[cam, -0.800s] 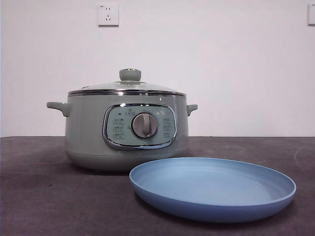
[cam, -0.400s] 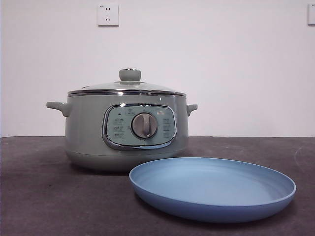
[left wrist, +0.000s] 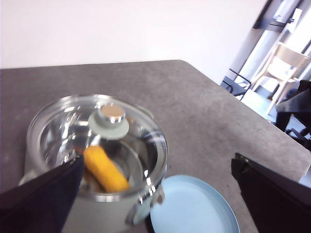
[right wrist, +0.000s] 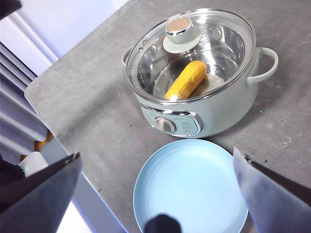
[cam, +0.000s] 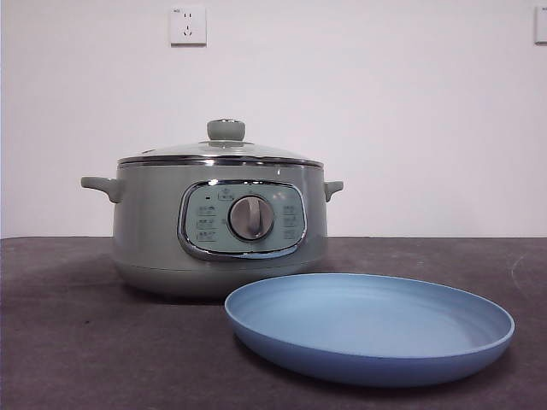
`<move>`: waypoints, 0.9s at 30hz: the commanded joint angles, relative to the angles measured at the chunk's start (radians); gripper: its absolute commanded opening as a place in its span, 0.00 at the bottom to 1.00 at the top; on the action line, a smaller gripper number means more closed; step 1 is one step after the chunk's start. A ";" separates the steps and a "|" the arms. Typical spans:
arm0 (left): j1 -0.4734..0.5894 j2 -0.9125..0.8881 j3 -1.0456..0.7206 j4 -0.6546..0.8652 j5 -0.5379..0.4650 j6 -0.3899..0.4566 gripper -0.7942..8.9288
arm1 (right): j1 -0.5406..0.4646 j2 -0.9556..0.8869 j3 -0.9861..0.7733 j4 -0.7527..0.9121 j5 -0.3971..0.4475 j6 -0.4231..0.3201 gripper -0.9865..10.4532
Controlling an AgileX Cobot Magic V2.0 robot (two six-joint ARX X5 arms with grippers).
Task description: Take the corn out from the steamer,put the corn on the plate,close the lid
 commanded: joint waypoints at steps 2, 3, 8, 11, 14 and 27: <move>-0.060 0.096 0.064 0.039 -0.068 0.010 0.66 | 0.002 -0.001 0.003 0.005 0.002 0.000 0.58; -0.082 0.135 0.092 0.049 -0.092 0.014 0.66 | 0.002 0.000 0.003 0.005 0.002 0.000 0.58; -0.163 0.303 0.208 0.128 -0.181 0.017 0.66 | 0.002 -0.001 0.003 0.005 0.002 0.000 0.58; -0.203 0.411 0.280 0.159 -0.211 0.026 0.66 | 0.002 -0.001 0.003 0.005 0.002 0.000 0.58; -0.247 0.513 0.341 0.169 -0.255 0.054 0.66 | 0.002 -0.001 0.003 0.005 0.002 0.000 0.58; -0.354 0.813 0.389 0.282 -0.415 0.126 0.66 | 0.002 -0.001 0.003 0.004 0.002 0.001 0.58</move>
